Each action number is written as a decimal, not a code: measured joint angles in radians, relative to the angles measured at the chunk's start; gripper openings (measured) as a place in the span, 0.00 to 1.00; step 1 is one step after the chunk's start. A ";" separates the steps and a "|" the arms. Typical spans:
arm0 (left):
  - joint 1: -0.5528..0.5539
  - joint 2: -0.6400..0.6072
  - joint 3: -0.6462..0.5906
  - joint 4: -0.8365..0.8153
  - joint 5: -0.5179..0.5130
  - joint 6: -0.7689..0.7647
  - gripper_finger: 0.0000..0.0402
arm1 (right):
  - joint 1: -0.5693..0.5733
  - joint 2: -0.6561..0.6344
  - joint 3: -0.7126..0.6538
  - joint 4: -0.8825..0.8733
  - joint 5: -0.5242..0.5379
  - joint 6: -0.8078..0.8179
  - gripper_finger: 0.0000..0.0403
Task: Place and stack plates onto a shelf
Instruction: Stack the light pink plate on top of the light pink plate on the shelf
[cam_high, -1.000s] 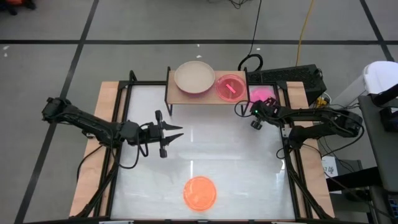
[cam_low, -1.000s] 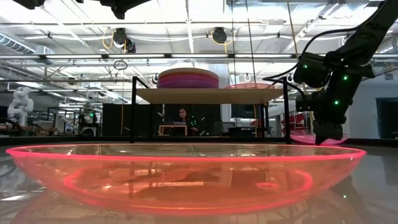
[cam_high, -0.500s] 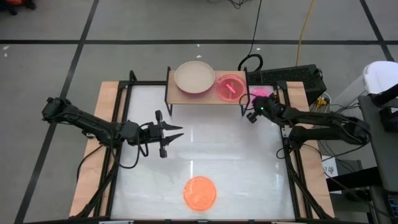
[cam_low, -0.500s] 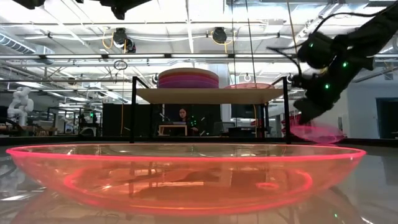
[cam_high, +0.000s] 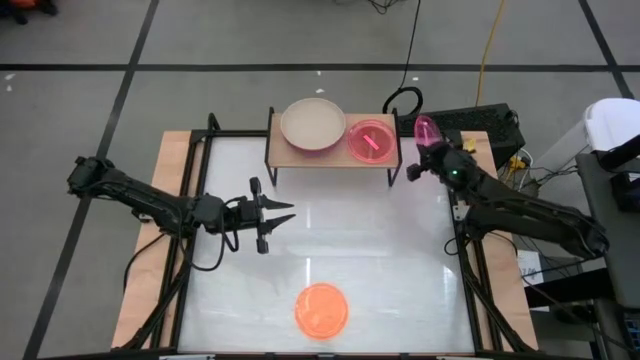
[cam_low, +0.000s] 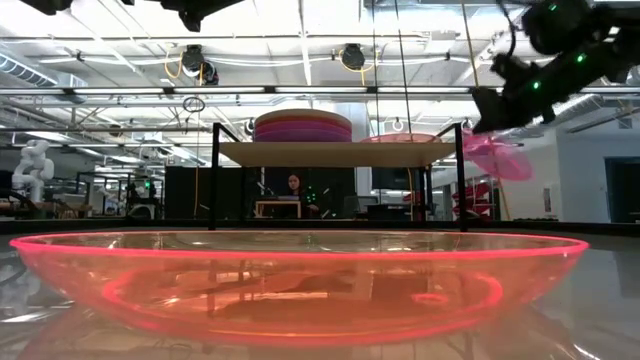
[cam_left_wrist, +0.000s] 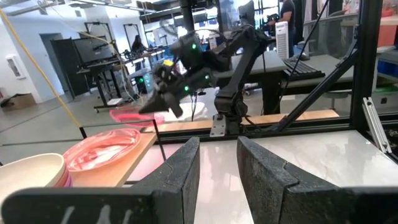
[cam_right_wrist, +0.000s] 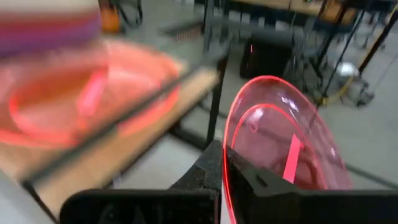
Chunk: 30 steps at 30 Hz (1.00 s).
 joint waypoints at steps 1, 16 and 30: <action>0.000 0.000 0.000 0.000 0.000 0.000 0.28 | 0.000 -0.013 0.003 0.022 -0.001 -0.010 0.00; 0.000 0.000 0.000 0.002 0.000 0.000 0.28 | 0.134 0.169 0.309 0.104 -0.104 -0.200 0.00; 0.002 0.000 0.000 0.001 0.000 -0.016 0.28 | 0.229 0.528 0.435 0.092 -0.264 -0.302 0.00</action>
